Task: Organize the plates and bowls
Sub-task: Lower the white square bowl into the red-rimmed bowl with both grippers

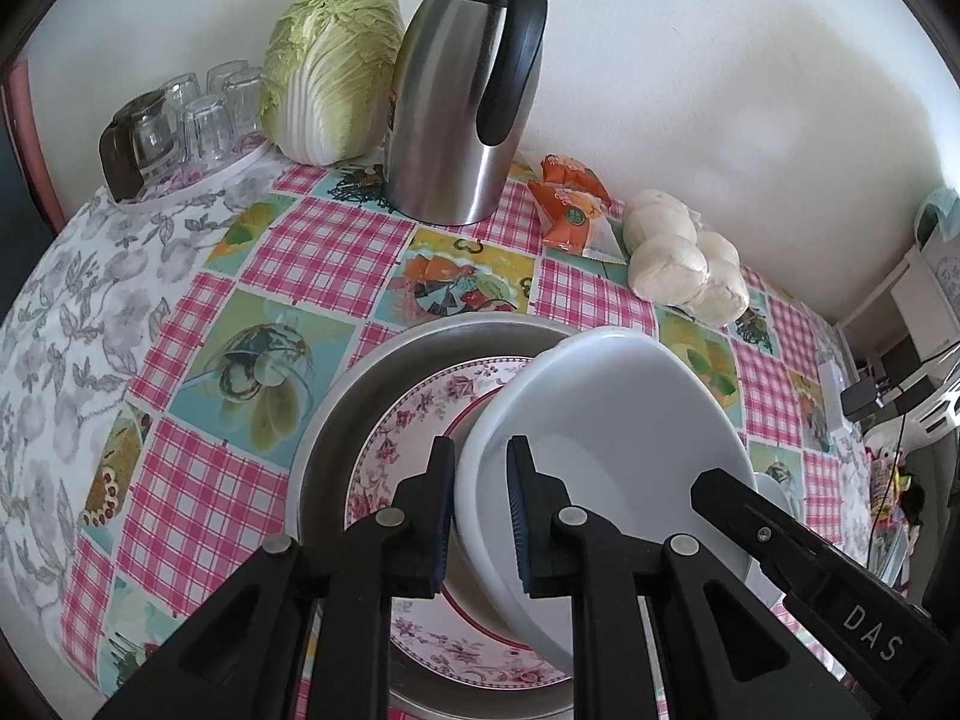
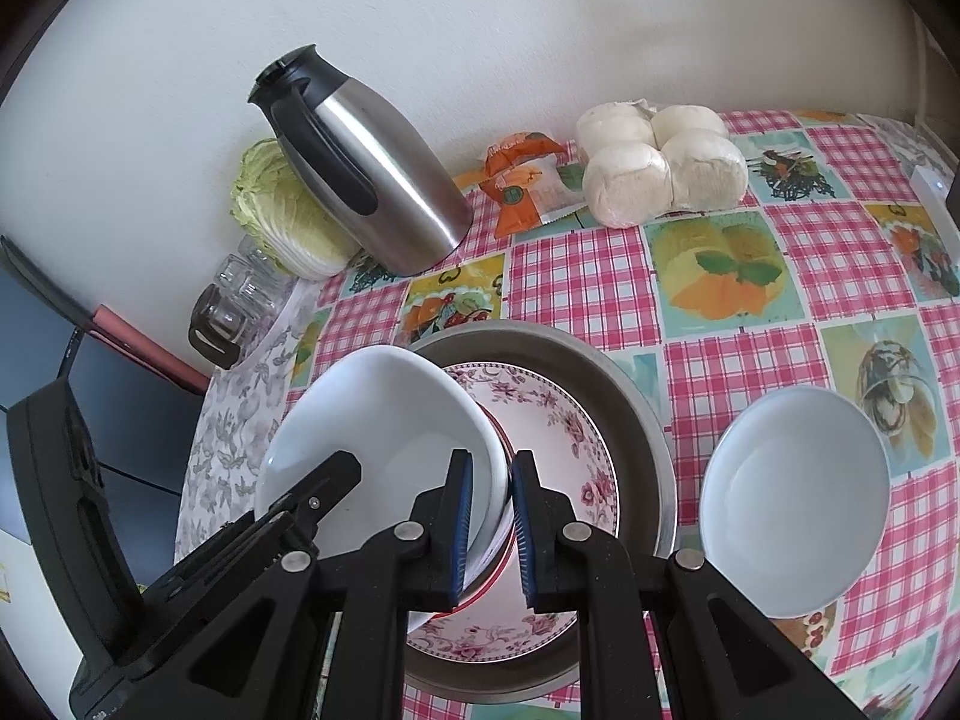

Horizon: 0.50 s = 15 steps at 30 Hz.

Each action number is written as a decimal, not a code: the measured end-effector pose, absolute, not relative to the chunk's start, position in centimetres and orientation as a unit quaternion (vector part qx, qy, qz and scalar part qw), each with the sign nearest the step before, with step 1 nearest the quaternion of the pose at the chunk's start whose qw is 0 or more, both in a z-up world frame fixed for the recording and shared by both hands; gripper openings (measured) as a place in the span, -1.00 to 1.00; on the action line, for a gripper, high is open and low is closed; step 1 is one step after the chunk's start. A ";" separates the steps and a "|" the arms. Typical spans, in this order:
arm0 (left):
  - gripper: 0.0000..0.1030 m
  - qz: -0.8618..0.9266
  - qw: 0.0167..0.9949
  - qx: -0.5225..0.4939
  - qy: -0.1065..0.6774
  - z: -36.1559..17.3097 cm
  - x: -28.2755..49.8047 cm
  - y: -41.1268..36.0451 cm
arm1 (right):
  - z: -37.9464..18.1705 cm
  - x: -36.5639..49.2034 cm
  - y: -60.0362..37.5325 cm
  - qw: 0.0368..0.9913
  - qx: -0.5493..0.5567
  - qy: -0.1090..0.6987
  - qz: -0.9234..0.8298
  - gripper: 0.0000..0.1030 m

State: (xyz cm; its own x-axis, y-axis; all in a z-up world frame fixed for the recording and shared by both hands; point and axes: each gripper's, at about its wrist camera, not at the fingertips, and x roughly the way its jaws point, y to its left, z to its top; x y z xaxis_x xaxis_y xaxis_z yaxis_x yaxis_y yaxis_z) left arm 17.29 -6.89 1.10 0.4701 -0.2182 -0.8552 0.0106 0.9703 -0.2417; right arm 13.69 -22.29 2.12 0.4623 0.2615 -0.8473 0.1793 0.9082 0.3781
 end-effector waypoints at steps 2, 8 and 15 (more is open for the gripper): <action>-0.68 -0.067 0.852 -0.097 0.510 1.1 17.2 -6.9 | 2.0 13.7 -22.3 0.827 0.214 0.519 0.025 -0.72; -0.68 -0.062 0.855 -0.073 0.510 1.3 17.1 -7.2 | 1.6 13.7 -22.5 0.824 0.221 0.521 0.026 -0.72; -0.68 -0.062 0.854 -0.073 0.511 1.3 17.1 -7.2 | 0.8 13.8 -22.6 0.818 0.223 0.529 0.024 -0.72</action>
